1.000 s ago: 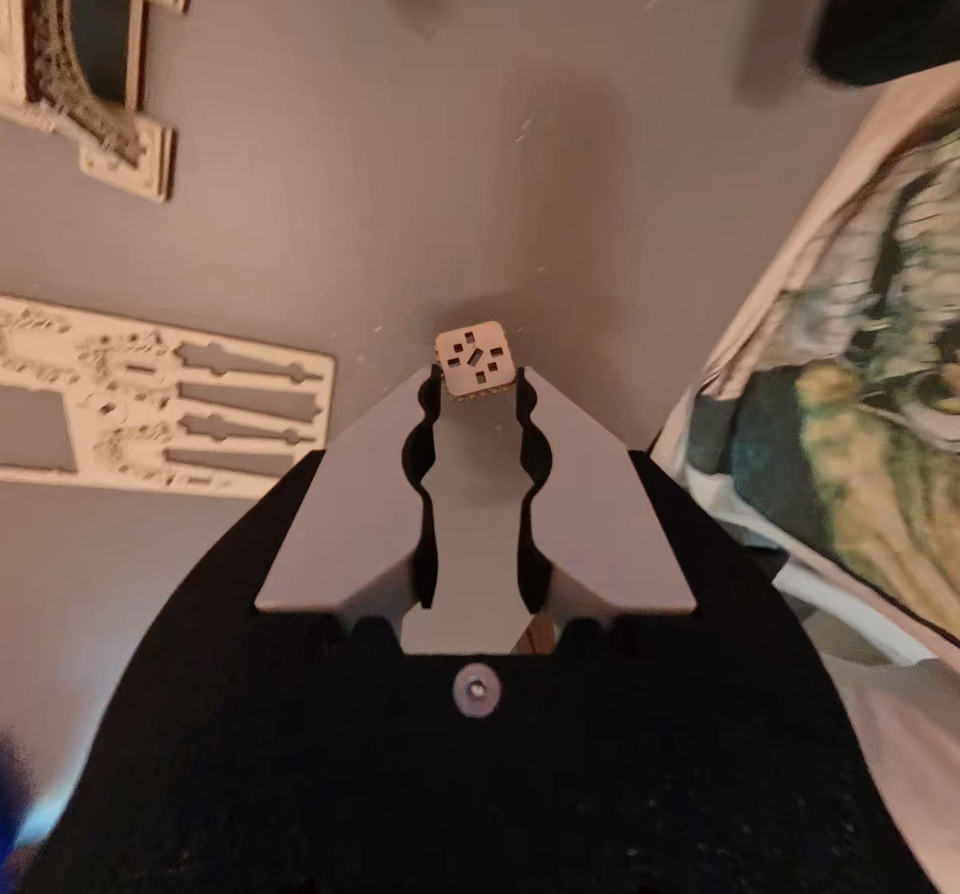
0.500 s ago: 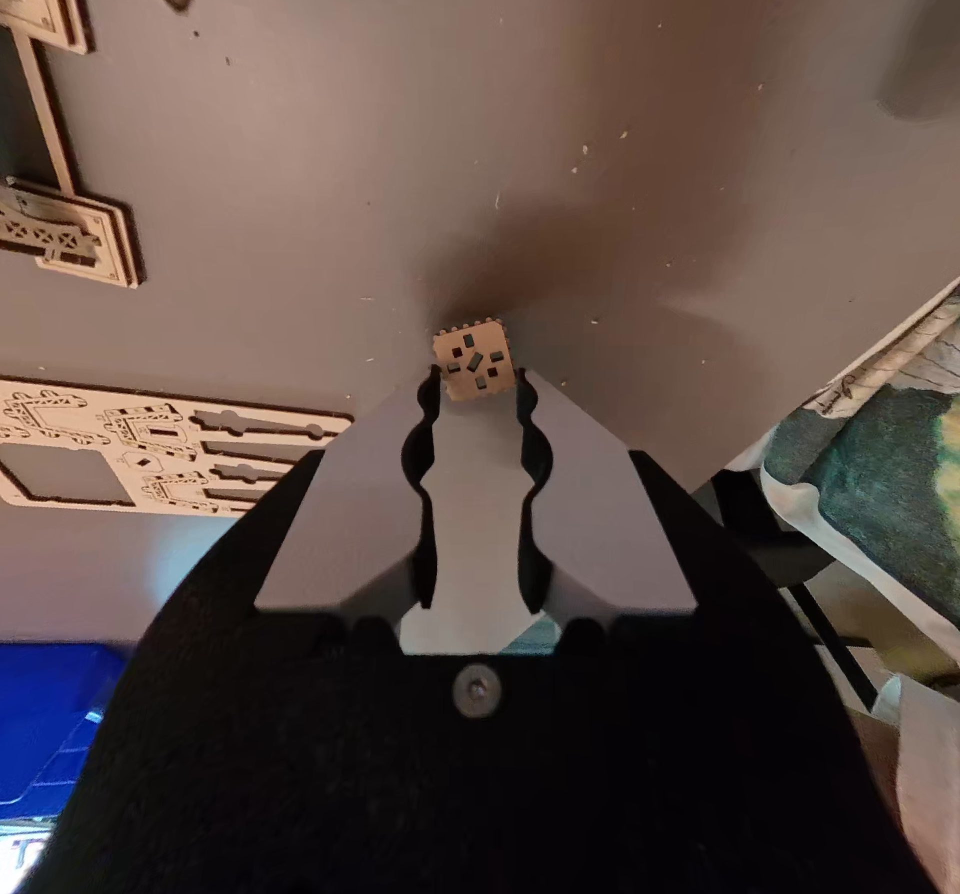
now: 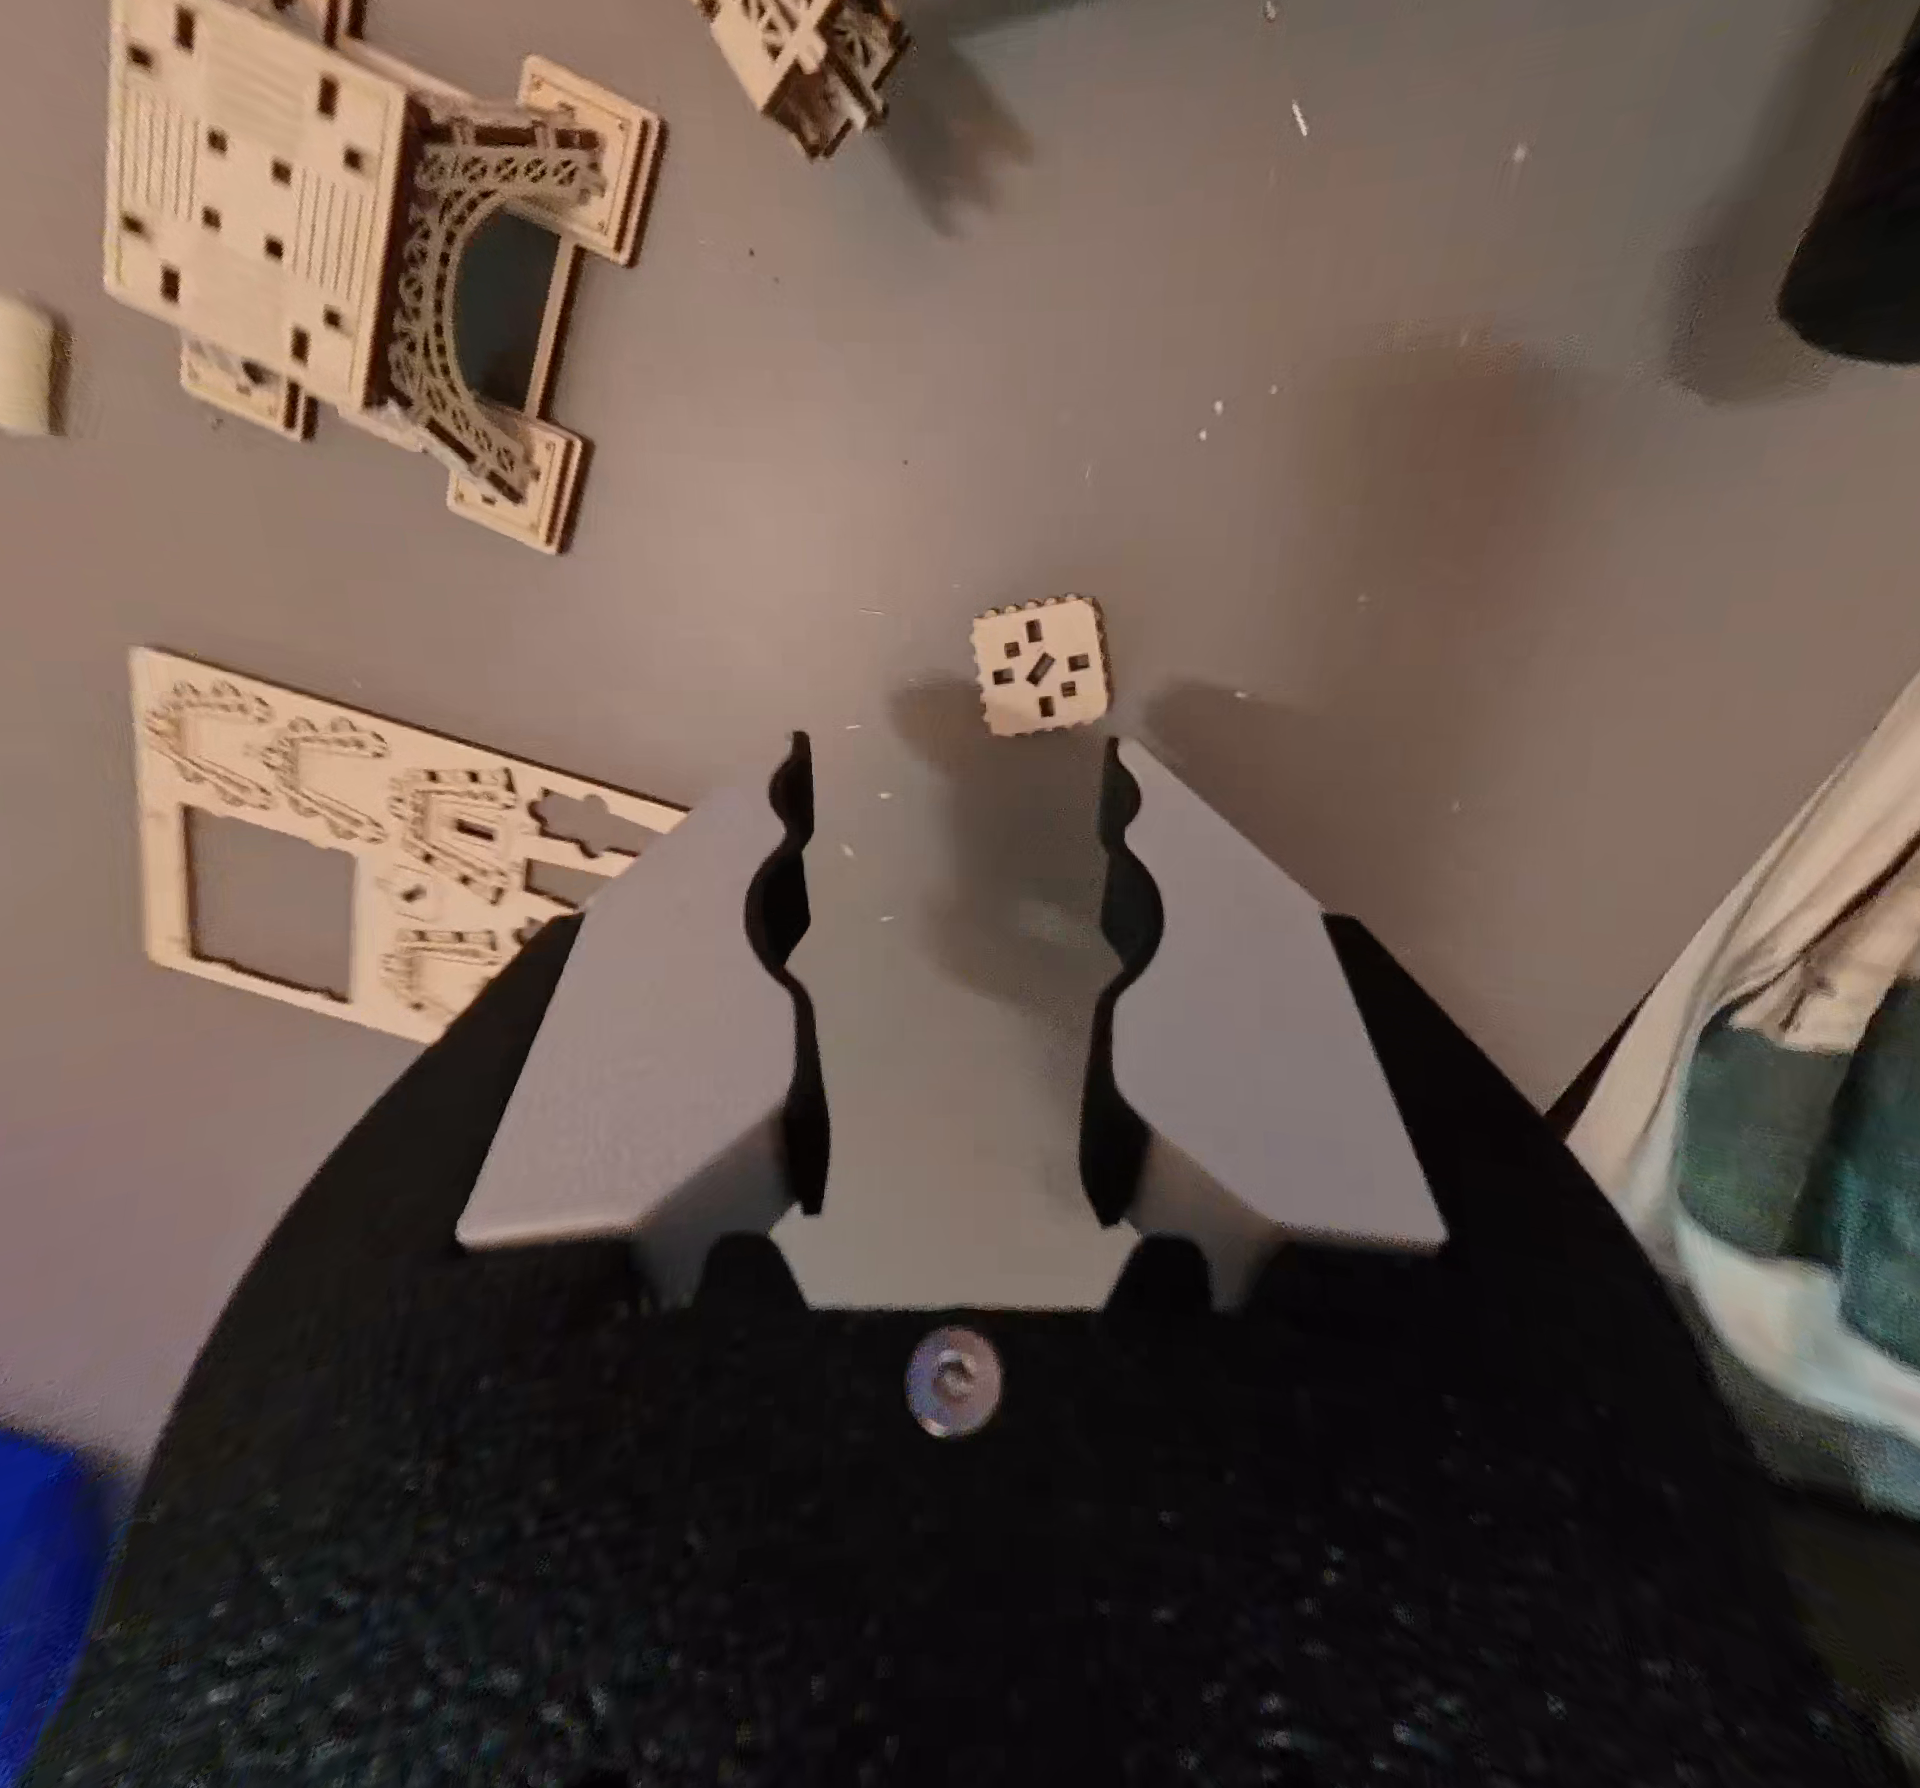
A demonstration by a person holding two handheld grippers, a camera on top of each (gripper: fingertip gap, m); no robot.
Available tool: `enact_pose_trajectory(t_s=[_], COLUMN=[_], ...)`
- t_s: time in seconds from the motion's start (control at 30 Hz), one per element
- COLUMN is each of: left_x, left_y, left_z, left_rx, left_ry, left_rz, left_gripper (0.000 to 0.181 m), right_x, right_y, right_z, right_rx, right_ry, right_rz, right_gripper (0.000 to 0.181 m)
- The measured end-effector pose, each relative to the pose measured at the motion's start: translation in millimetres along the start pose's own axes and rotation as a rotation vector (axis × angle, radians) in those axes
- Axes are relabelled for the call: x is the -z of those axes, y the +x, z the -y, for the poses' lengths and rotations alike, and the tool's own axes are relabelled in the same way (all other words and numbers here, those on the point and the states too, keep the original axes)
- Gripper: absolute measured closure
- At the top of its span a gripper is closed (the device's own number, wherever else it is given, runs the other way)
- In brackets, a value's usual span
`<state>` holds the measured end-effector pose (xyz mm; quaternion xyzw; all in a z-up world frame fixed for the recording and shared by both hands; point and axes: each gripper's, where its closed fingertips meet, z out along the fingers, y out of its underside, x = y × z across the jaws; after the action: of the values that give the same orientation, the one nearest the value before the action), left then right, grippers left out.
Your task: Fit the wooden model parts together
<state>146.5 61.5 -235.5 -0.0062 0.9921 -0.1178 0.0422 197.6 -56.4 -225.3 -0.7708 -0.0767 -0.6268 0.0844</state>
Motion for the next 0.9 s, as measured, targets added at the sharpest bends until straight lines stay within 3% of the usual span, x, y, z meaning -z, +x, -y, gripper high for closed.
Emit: enact_pose_trajectory(t_s=[0.03,0.2,0.3,0.47,0.6,0.73,0.8,0.9], left_x=[-2,-12,-13,-22,-28,-28,-28,-25], left_y=[2,7,16,17,22,16,17,17], left_z=[-1,-10,-5,-9,-5,-3,-3,-8], left_rx=[0.050,0.311,0.368,0.235,0.265,0.297,0.288,0.269], left_ry=[0.059,0.299,0.407,0.378,0.405,0.464,0.478,0.392], left_rz=[0.006,0.042,0.020,0.104,0.021,0.043,0.046,0.041], left_gripper=[0.128,0.125,0.126,0.130,0.134,0.156,0.157,0.157], right_x=[0,1,0,4,6,7,7,5], right_y=[1,4,5,5,4,3,1,-2], right_z=[-1,2,3,10,15,18,20,20], right_rx=[-0.004,-0.026,-0.014,-0.010,-0.014,-0.009,-0.001,0.021], right_ry=[-0.005,-0.010,-0.028,-0.015,-0.012,-0.016,-0.024,-0.036], right_rz=[-0.006,-0.023,-0.043,-0.057,-0.053,-0.048,-0.041,-0.032], right_gripper=[0.168,0.168,0.168,0.169,0.169,0.169,0.169,0.169])
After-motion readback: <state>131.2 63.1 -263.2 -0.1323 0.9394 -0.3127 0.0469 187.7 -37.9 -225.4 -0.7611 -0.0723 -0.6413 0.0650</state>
